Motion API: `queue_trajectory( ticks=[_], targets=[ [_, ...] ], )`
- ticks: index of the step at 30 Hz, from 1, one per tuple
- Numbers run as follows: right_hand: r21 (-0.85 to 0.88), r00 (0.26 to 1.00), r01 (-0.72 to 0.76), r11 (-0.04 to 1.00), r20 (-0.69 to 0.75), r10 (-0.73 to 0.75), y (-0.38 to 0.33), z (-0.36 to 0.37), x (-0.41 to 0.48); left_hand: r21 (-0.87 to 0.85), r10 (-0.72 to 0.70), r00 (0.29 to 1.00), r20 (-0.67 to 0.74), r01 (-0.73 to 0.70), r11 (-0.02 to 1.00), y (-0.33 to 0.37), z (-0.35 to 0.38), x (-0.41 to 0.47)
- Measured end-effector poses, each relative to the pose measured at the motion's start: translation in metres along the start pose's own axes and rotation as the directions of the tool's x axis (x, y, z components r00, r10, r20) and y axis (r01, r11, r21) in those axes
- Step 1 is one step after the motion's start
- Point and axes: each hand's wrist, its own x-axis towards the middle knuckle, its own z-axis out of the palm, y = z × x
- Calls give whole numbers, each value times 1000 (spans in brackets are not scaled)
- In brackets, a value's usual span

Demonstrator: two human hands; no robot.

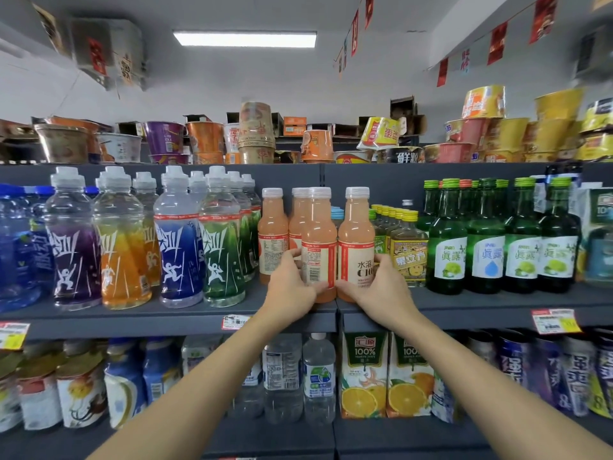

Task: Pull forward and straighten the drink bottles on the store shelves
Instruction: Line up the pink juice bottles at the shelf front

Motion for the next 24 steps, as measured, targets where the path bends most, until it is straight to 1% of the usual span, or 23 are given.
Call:
queue_trajectory(
  ticks=[2,4,6,8,9,10,12,14,15,18,20,22,24],
  targets=[
    [-6,1000,15,1000,8,-15,-2,1,1,-3,14,998,63,-13,1000,0,-3,0],
    [75,996,31,997,81,-37,-3,-1,3,-9,32,997,67,-31,999,2,-2,-2],
    [132,990,38,990,130,-55,0,-3,4,37,48,999,-18,-48,998,5,5,-2],
    [128,992,41,991,112,-56,3,-4,3,100,55,995,-88,-46,994,6,10,-1],
    [124,995,32,992,93,-44,4,-4,2,97,40,995,-87,-32,995,6,11,0],
    [116,997,18,993,70,-27,3,-4,2,62,16,998,-60,-12,998,6,9,1],
    [77,1000,-7,997,19,6,2,-3,2,-23,-25,999,39,26,999,5,3,2],
    [50,1000,-13,999,3,13,0,-4,2,-36,-29,994,108,33,999,5,-2,1],
    [53,1000,-3,999,15,2,0,-5,3,-29,-22,993,112,25,999,5,-3,0],
    [79,998,36,996,53,-40,1,-8,2,-7,13,1000,15,-13,1000,5,2,-5],
    [77,996,51,996,67,-56,4,-10,1,14,14,999,-41,-14,1000,5,5,-6],
    [90,994,44,995,100,-54,6,-14,2,25,0,1000,-28,1,1000,7,4,-5],
    [82,990,35,996,131,-46,9,-19,5,17,-8,1000,21,7,1000,9,3,-4]
  ],
)
